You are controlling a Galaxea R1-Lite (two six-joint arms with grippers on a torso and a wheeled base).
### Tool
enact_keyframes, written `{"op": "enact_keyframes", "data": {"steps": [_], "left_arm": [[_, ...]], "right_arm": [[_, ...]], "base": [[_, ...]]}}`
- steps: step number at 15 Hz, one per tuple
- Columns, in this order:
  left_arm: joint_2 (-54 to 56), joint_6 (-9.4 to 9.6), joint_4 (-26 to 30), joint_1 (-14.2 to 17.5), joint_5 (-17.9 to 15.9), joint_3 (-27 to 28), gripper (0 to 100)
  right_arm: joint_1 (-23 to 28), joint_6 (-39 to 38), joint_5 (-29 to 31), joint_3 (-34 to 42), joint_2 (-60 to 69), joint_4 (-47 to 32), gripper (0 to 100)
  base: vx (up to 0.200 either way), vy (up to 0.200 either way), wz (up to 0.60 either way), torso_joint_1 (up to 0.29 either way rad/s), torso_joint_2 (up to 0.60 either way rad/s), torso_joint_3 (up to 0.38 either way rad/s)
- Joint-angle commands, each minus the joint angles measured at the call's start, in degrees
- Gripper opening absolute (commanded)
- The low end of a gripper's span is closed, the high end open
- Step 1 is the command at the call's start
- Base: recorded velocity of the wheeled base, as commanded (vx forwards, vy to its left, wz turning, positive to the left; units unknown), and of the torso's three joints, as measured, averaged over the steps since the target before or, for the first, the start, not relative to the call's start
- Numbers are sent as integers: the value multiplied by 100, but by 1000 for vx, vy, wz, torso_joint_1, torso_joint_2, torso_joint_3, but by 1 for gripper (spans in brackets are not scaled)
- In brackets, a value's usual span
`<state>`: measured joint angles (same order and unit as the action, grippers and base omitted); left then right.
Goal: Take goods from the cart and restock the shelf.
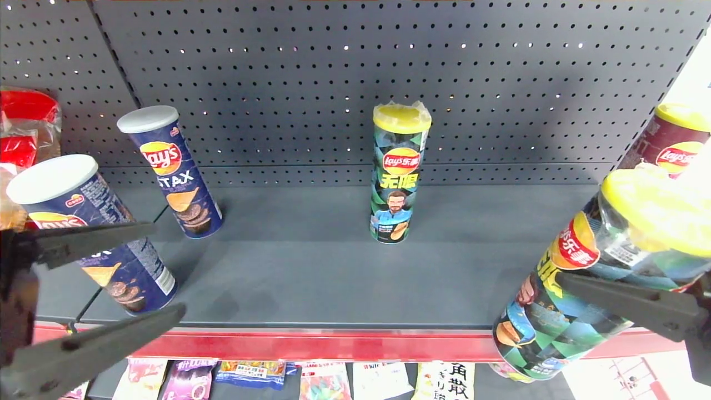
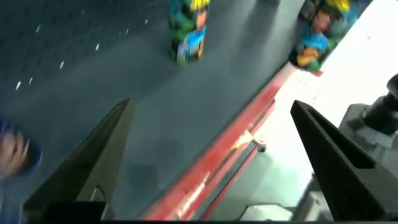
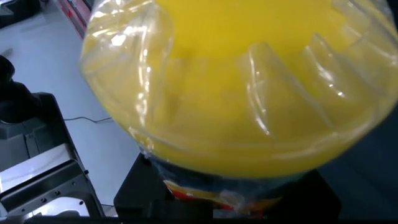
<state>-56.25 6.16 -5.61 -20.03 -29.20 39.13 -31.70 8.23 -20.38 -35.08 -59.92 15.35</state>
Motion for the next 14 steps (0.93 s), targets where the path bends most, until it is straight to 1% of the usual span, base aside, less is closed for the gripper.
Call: {"op": "enact_keyframes", "data": {"steps": [1,3,5,7,9,10,11,12,14], "left_arm": [[-1556,8,-678,-335,-16,648,100],[-2057,35,-731,-361,10,1061,100],[-2488,254,-740,-458,2,1448,100],[-2804,272,-740,-476,-51,1756,100],[-3041,281,-740,-563,-482,2011,100],[-3182,351,-740,-563,-526,2116,100],[-3472,632,-740,-528,-561,2301,100],[-3630,764,-740,-520,-587,2433,100],[-3867,782,-740,-528,-605,2661,100]], "right_arm": [[-3,3,-1,2,-38,-5,0],[-3,3,34,2,-38,-5,0],[-3,3,43,37,-46,-5,0],[-3,3,43,37,-55,-5,0],[-3,3,43,28,-73,3,0],[5,3,43,28,-73,3,0],[5,3,43,10,-73,3,0],[5,3,43,-7,-73,3,0],[14,3,43,-7,-82,3,0]], "base": [[0,0,0,0,0,0],[0,0,0,0,0,0],[0,0,0,0,0,0],[0,0,0,0,0,0],[0,0,0,0,0,0],[0,0,0,0,0,0],[0,0,0,0,0,0],[0,0,0,0,0,0],[0,0,0,0,0,0]]}}
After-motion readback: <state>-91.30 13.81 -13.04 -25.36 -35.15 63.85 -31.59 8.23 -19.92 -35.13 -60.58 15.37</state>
